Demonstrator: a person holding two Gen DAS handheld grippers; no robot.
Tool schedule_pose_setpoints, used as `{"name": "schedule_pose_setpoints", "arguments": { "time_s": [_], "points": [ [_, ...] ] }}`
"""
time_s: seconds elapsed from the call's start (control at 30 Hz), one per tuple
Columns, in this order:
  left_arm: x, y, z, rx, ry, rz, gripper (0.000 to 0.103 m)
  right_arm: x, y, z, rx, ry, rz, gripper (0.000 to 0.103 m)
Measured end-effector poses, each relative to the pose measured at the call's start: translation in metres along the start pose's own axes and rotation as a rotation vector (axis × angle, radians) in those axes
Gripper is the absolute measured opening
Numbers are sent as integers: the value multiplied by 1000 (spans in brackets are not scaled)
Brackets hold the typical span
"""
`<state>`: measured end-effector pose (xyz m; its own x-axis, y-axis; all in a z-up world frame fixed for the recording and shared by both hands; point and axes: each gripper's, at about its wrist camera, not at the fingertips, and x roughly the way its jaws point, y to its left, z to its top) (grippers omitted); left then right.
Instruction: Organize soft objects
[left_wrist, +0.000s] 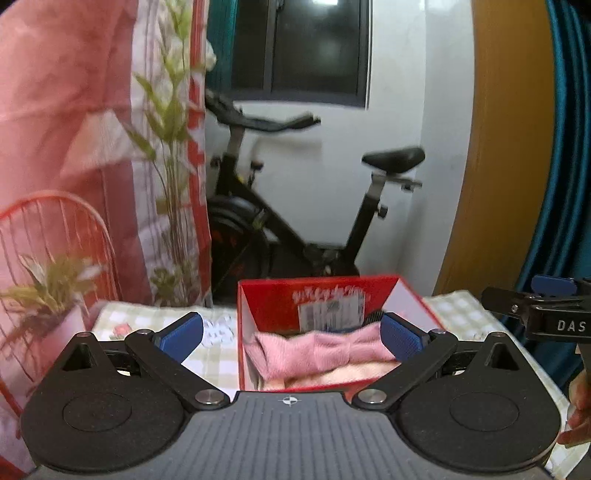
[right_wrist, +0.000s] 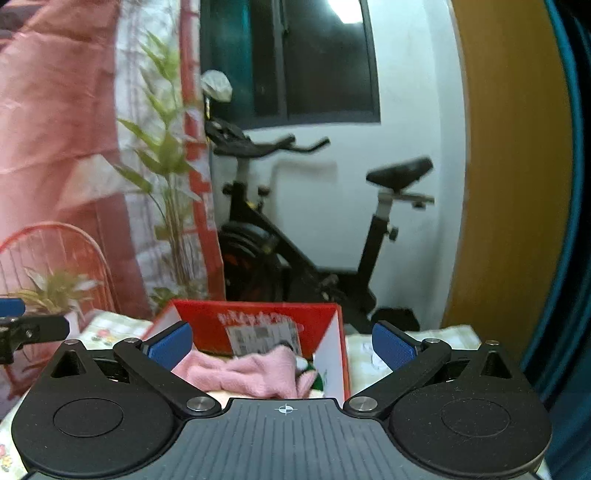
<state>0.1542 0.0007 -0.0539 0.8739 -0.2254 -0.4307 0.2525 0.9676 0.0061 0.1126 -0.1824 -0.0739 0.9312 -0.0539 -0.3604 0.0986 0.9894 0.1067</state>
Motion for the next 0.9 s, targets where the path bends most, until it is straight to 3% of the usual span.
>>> {"name": "schedule_pose_setpoints", "arguments": {
  "time_s": [0.4, 0.53, 0.9],
  "points": [
    [-101, -27, 7, 29, -133, 69, 103, -107, 8, 9, 52, -61, -14, 103],
    [-112, -26, 3, -8, -128, 17, 103, -127, 4, 8, 55, -68, -36, 103],
    [-118, -26, 1, -12, -131, 39, 103, -141, 1, 5, 45, -83, -48, 103]
  ]
}}
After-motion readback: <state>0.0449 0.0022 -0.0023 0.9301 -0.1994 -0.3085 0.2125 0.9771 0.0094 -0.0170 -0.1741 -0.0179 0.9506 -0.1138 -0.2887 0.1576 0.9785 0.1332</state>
